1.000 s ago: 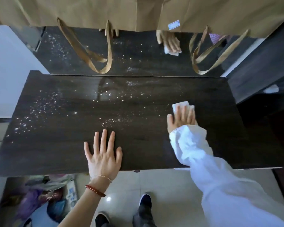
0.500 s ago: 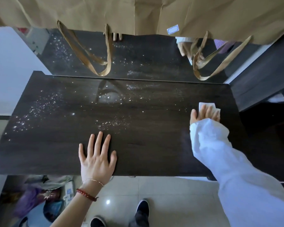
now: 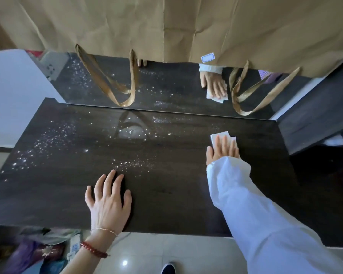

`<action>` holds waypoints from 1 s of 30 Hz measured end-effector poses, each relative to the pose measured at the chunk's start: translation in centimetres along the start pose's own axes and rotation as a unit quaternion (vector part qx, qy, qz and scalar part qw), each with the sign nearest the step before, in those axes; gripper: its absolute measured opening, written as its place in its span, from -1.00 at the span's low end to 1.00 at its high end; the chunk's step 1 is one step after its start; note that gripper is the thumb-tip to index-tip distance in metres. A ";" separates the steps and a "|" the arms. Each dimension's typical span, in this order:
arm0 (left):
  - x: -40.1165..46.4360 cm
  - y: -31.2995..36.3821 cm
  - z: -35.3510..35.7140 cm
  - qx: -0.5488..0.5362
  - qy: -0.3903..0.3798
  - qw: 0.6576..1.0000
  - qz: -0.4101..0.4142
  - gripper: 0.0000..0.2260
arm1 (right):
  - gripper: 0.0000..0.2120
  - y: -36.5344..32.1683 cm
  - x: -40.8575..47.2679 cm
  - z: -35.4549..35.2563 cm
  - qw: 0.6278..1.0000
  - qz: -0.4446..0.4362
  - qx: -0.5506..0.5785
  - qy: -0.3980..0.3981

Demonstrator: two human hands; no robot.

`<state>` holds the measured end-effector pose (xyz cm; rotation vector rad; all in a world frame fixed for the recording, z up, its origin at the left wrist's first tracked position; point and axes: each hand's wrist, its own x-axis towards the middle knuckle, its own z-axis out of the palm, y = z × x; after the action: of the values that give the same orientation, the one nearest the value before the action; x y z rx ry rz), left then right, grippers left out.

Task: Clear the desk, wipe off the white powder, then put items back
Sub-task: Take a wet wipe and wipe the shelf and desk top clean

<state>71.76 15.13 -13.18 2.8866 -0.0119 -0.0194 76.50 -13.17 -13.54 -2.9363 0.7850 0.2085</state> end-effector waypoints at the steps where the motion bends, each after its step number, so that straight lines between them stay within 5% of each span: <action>1: 0.4 0.0 -0.1 -0.004 0.004 1.000 -0.015 -0.51 | -0.47 0.2 0.9 -0.3 0.999 0.042 0.016 0.010; 4: 1.9 -0.5 -0.1 -0.010 -0.014 0.998 -0.061 -0.54 | -0.48 -0.3 4.0 -0.9 0.990 0.128 0.059 0.004; 7: 2.6 -1.2 0.5 0.009 -0.011 0.995 -0.094 -0.50 | -0.49 -3.1 6.0 -1.5 0.990 0.107 0.090 -0.021; 10: 2.7 -1.3 1.1 0.032 -0.011 0.994 -0.100 -0.39 | -0.51 -7.5 5.1 -1.0 0.995 -0.073 0.056 -0.047; 14: 2.7 -1.2 1.1 0.033 -0.008 0.994 -0.102 -0.31 | -0.54 -8.4 2.2 -0.1 0.954 -0.298 0.009 -0.019; 16: 2.6 -1.2 1.1 0.036 -0.005 0.994 -0.101 -0.31 | -0.50 -5.7 3.0 0.2 0.961 -0.276 0.009 0.012; 19: 2.5 -1.0 0.9 0.037 -0.008 0.994 -0.103 -0.32 | -0.54 -1.2 5.8 -0.3 0.997 -0.051 0.057 0.018; 23: 2.6 -1.1 1.0 0.034 -0.008 0.994 -0.103 -0.34 | -0.52 -0.6 8.1 -2.6 0.973 0.127 0.173 0.087; 26: 2.7 -1.2 1.3 0.029 -0.005 0.995 -0.100 -0.38 | -0.40 -2.9 7.9 -2.6 0.982 0.080 0.143 0.092; 30: 2.6 -1.1 0.8 0.027 -0.035 0.994 -0.096 -0.37 | -0.54 -7.3 5.6 -1.3 0.990 -0.114 0.082 -0.028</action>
<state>74.31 15.95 -14.23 2.9274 0.2573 -0.1576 85.07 -9.77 -12.68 -2.8193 0.4311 0.1954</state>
